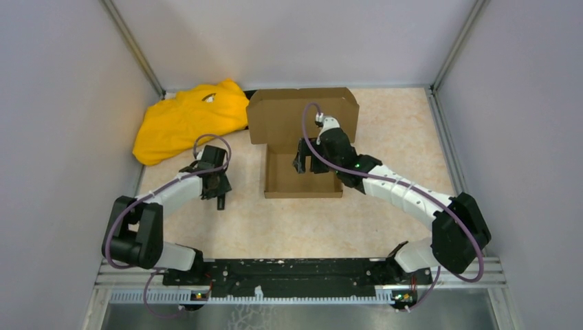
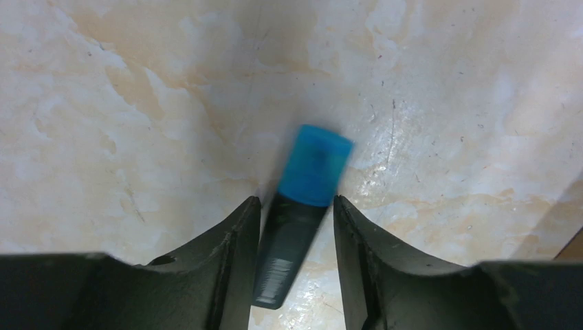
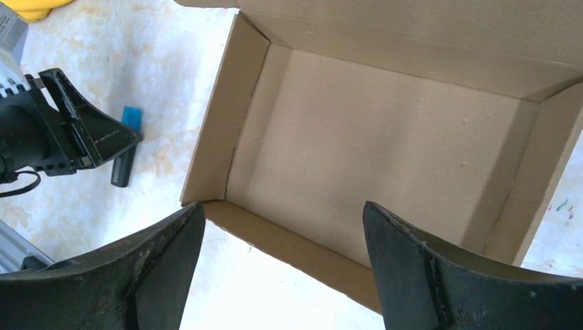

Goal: Fold the paper box

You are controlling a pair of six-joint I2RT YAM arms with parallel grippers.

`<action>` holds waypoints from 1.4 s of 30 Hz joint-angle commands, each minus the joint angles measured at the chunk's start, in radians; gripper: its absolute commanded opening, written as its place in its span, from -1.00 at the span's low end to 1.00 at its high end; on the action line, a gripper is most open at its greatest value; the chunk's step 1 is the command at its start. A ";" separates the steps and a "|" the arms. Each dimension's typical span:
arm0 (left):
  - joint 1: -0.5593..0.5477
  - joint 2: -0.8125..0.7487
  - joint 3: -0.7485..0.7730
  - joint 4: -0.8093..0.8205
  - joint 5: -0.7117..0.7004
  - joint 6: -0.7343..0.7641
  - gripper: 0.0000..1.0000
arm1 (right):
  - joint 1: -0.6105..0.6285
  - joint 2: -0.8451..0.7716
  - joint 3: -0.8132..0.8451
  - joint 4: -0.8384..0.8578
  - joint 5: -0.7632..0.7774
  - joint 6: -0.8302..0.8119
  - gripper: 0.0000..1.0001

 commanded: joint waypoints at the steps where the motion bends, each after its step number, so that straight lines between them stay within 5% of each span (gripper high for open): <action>1: 0.002 0.040 0.002 -0.033 0.017 -0.004 -0.11 | 0.008 -0.053 -0.012 0.035 0.009 -0.010 0.68; 7: -0.012 0.038 0.006 -0.035 0.041 0.001 -0.53 | 0.008 -0.063 -0.018 0.034 0.011 -0.011 0.68; 23: -0.175 -0.085 0.324 -0.220 0.054 0.027 -0.56 | 0.006 -0.139 0.085 -0.091 0.069 -0.059 0.68; 32: -0.442 0.228 0.680 -0.242 0.012 0.001 -0.53 | -0.115 -0.204 0.112 -0.179 0.064 -0.067 0.68; 42: -0.520 0.485 0.823 -0.176 -0.029 -0.019 -0.43 | -0.162 -0.251 0.073 -0.216 0.057 -0.076 0.68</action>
